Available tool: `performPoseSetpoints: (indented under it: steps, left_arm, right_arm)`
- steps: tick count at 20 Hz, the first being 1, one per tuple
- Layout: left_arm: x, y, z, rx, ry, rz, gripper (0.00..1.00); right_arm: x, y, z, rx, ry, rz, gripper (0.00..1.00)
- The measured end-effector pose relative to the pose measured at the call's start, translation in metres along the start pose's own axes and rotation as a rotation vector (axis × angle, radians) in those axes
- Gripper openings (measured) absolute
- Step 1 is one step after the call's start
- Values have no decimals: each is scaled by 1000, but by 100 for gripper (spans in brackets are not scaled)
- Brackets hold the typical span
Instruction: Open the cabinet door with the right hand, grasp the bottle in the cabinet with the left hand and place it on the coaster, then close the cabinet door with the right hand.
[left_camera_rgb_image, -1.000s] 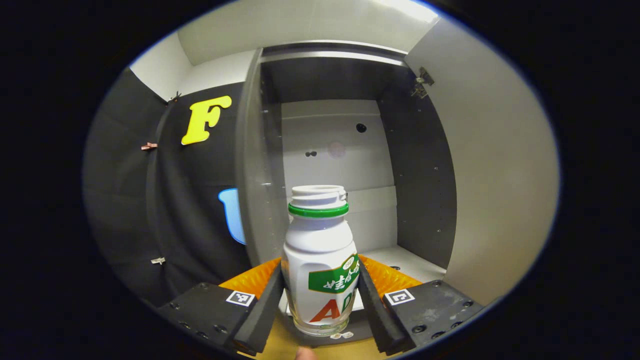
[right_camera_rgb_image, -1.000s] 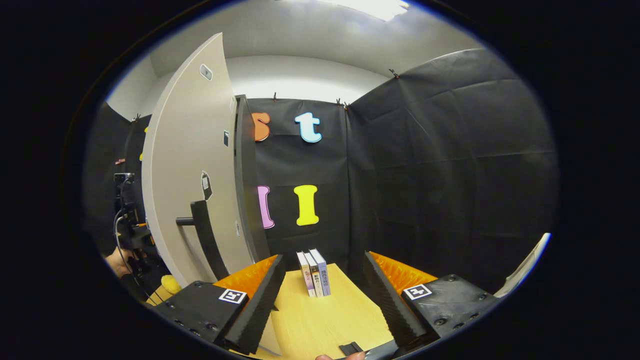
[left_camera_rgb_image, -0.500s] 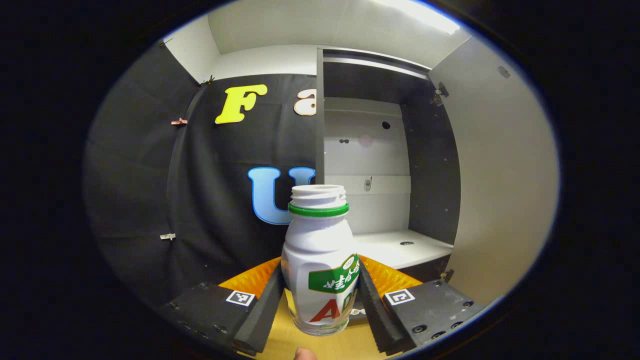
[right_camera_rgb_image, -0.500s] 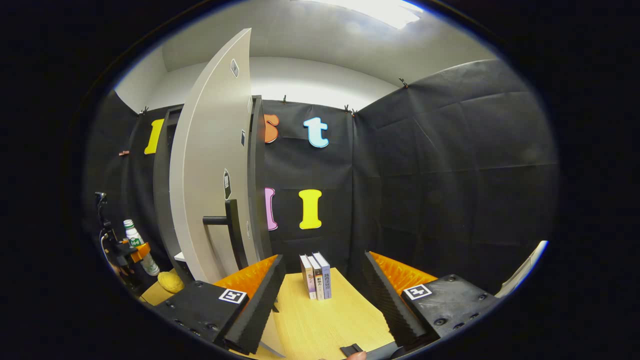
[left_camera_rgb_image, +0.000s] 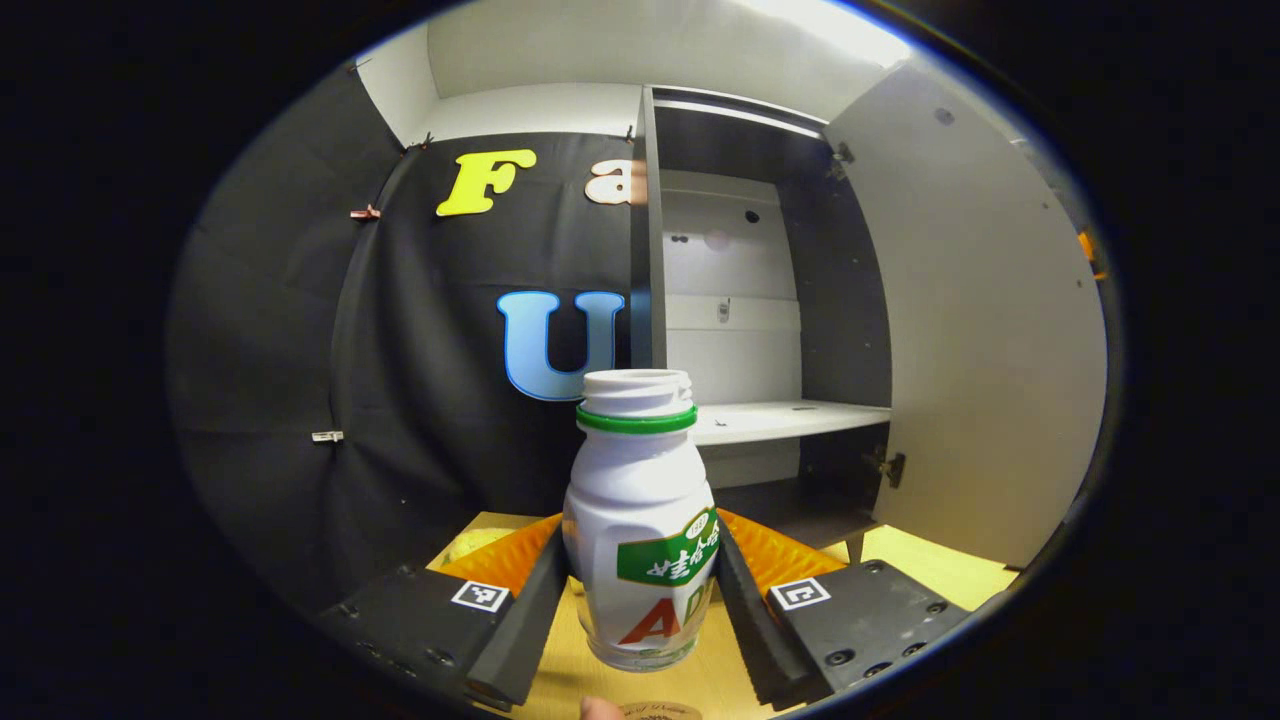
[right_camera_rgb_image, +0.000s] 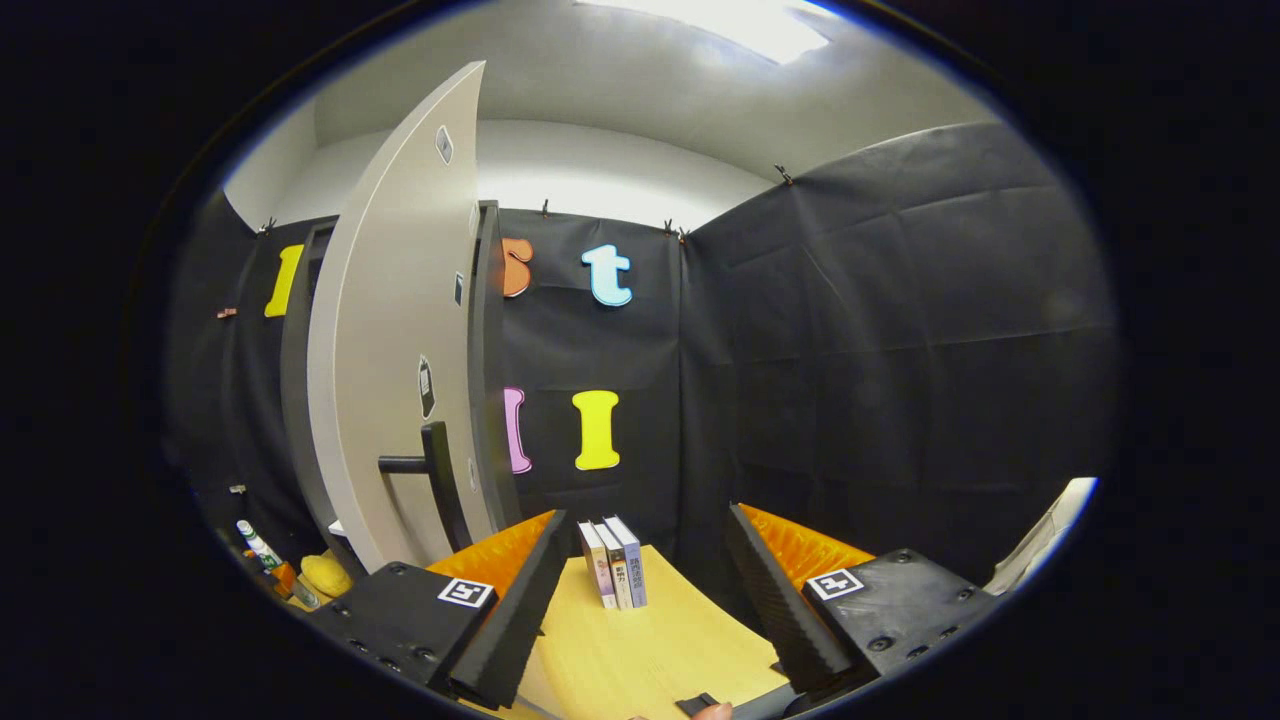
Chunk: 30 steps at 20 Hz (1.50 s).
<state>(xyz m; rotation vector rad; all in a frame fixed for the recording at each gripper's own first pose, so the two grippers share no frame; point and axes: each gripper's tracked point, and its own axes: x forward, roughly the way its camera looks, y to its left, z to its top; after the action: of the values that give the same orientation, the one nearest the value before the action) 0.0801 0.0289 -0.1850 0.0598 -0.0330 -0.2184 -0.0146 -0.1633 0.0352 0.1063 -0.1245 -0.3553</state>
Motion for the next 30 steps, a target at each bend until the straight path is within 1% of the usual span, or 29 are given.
performPoseSetpoints:
  steps: [3, 6, 8, 11, 14, 16, 18, 22, 23, 24, 26, 28, 30]
  left_arm:
    - [-13, -6, -30, -4, 3, -34, 80]
    - [-21, -14, -62, -1, 20, -69, 80]
    - [-25, -22, -88, -7, 41, -98, 80]
    - [-31, -32, -120, -2, 81, -130, 80]
    - [-33, -29, -138, 5, 98, -133, 81]
    - [-33, -26, -149, -2, 102, -137, 81]
    - [-30, -20, -159, -8, 107, -130, 81]
    - [-29, -18, -179, -24, 131, -129, 81]
    - [-30, -19, -181, -26, 136, -130, 81]
    - [-31, -21, -183, -25, 144, -133, 81]
    - [-31, -23, -182, -21, 148, -133, 82]
    - [-30, -23, -190, -50, 193, -126, 82]
    - [-32, -18, -187, -86, 211, -97, 89]
  right_arm:
    - [-5, -2, 1, -16, -7, -14, 98]
    - [-7, 0, 5, -28, -14, -10, 98]
    - [-7, 0, 7, -2, -6, 4, 98]
    - [-2, -11, 13, 46, -4, -9, 98]
    - [4, -17, 16, 104, -6, -21, 98]
    - [3, -21, 16, 121, -6, -31, 97]
    - [3, -20, 18, 128, -11, -21, 97]
    - [4, -31, 17, 124, -6, -49, 97]
    - [5, -31, 18, 122, -9, -54, 100]
    - [7, -30, 17, 116, -9, -53, 97]
    - [9, -25, 16, 103, -7, -47, 97]
    - [12, -24, 15, 99, -4, -49, 97]
    - [10, -27, 13, 85, 0, -57, 97]
